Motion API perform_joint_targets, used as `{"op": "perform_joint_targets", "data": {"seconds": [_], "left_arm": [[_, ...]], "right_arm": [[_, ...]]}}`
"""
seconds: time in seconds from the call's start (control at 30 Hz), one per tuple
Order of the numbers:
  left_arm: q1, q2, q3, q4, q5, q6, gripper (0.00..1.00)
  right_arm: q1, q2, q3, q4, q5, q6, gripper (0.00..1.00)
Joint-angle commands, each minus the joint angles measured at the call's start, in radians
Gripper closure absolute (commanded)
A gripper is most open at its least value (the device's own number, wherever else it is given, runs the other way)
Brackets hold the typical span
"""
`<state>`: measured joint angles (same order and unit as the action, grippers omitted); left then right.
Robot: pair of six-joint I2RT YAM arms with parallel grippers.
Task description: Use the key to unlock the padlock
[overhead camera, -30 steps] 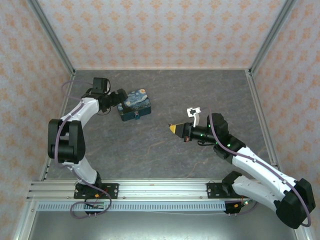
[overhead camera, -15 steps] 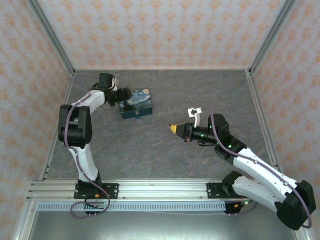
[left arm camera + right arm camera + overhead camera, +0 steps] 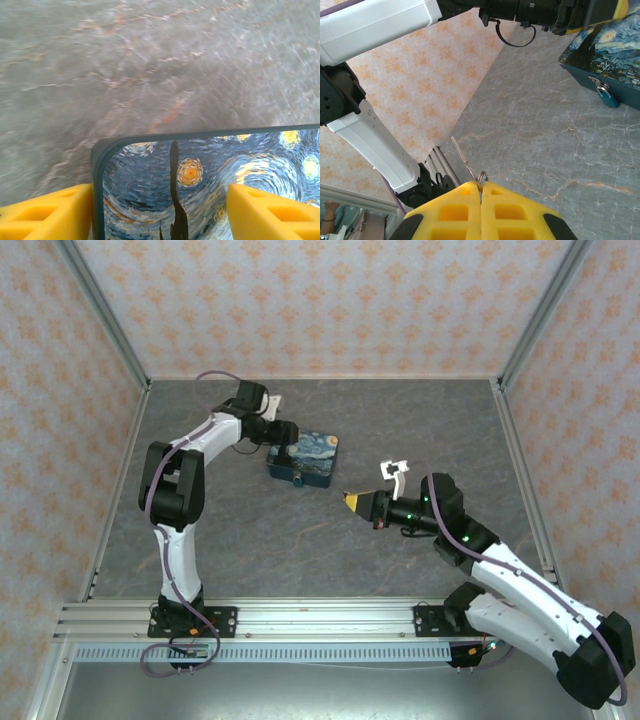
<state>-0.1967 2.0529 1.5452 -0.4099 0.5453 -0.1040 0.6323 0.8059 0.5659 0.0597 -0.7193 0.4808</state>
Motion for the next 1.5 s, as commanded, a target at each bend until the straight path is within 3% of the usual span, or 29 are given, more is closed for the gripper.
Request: {"op": "perform_joint_targets", "data": {"seconds": [0.0,0.27,0.57,0.87,1.07,1.47], "left_arm": [[-0.023,0.04,0.023,-0.095,0.012,0.07,0.31],[-0.061,0.039,0.082,-0.102,0.039,0.06,0.27],[-0.044,-0.188,-0.003,-0.006,-0.085,0.013,0.12],[0.031,-0.551,-0.33,0.202,-0.105,-0.057,0.07],[0.03,-0.788,-0.631,0.341,-0.032,-0.117,0.07],[-0.083,-1.102,-1.081,0.514,0.036,-0.233,0.11]], "right_arm": [[0.006,-0.023,-0.016,-0.022,0.024,-0.019,1.0],[0.006,-0.04,-0.024,-0.037,0.044,-0.023,1.0],[0.006,-0.047,-0.024,-0.059,0.07,-0.019,1.0],[0.006,-0.026,-0.041,-0.036,0.093,0.005,1.0],[0.006,0.035,-0.057,0.047,0.089,0.039,1.0],[-0.012,0.211,-0.041,0.265,0.056,0.096,1.0]]}}
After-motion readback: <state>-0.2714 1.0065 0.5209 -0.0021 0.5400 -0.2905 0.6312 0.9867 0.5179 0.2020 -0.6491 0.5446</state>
